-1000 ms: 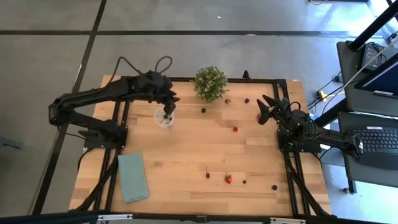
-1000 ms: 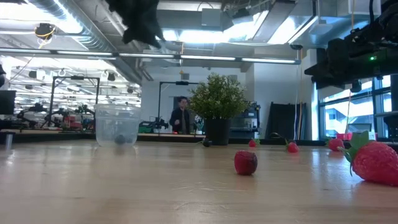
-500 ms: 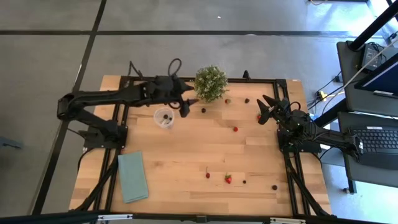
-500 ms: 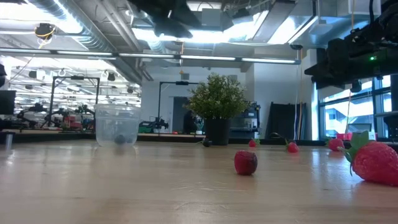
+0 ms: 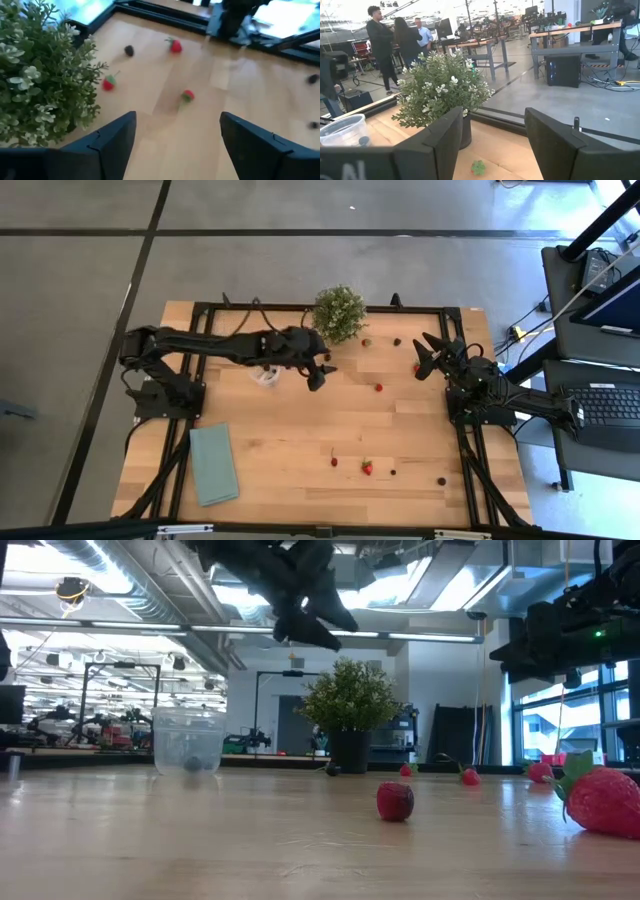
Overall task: Pick and placing Produce into tupperware
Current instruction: Put the black cherry into the transparent container
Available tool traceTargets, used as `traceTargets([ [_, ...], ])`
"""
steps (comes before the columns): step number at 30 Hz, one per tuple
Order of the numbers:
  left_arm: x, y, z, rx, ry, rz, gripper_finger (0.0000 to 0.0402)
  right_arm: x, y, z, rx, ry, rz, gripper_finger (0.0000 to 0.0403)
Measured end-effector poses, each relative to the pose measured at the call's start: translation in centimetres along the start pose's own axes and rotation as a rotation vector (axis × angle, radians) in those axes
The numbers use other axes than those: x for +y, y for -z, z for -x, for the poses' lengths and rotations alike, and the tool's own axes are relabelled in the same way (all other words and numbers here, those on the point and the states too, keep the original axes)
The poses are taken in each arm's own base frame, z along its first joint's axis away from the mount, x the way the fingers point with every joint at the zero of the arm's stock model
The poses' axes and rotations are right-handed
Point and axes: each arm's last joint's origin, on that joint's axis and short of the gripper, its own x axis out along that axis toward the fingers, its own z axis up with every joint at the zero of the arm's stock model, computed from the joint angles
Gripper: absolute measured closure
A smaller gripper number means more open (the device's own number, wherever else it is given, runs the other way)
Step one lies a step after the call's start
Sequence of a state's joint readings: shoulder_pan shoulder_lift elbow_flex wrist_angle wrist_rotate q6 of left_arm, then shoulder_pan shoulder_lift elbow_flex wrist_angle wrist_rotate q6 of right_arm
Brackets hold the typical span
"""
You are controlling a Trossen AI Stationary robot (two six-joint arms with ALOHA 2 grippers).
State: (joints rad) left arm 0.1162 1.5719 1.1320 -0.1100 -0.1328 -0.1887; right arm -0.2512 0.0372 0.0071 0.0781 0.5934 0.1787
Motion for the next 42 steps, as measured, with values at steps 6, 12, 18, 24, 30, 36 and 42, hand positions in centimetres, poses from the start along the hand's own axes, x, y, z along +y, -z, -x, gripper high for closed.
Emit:
traceTargets([
  [6, -3.4, 1.7, -0.8, -0.016, -0.298, -0.255, 0.0126, 0.0, 0.0, 0.0, 0.000, 0.000, 0.001, 0.0186],
  [12, -4.2, 3.7, -3.0, -0.003, -0.373, -0.109, 0.0127, 0.0, 0.0, 0.0, 0.000, 0.000, 0.001, 0.0186],
  [18, -3.0, 5.9, -5.9, 0.022, -0.484, 0.055, 0.0127, 0.0, 0.0, 0.0, 0.000, 0.000, 0.001, 0.0186],
  [24, -1.6, 7.8, -8.6, 0.015, -0.560, 0.188, 0.0127, 0.0, 0.0, 0.0, 0.000, 0.000, 0.000, 0.0186],
  [30, -1.4, 9.9, -10.8, -0.022, -0.632, 0.212, 0.0127, 0.0, 0.0, 0.0, 0.001, -0.003, 0.000, 0.0186],
  [36, -1.3, 10.9, -12.7, -0.138, -0.655, 0.291, 0.0127, 0.0, 0.0, 0.0, 0.001, -0.004, 0.002, 0.0186],
  [42, -1.2, 12.6, -14.1, -0.140, -0.673, 0.282, 0.0127, 0.0, 0.0, 0.0, 0.001, -0.003, 0.004, 0.0186],
])
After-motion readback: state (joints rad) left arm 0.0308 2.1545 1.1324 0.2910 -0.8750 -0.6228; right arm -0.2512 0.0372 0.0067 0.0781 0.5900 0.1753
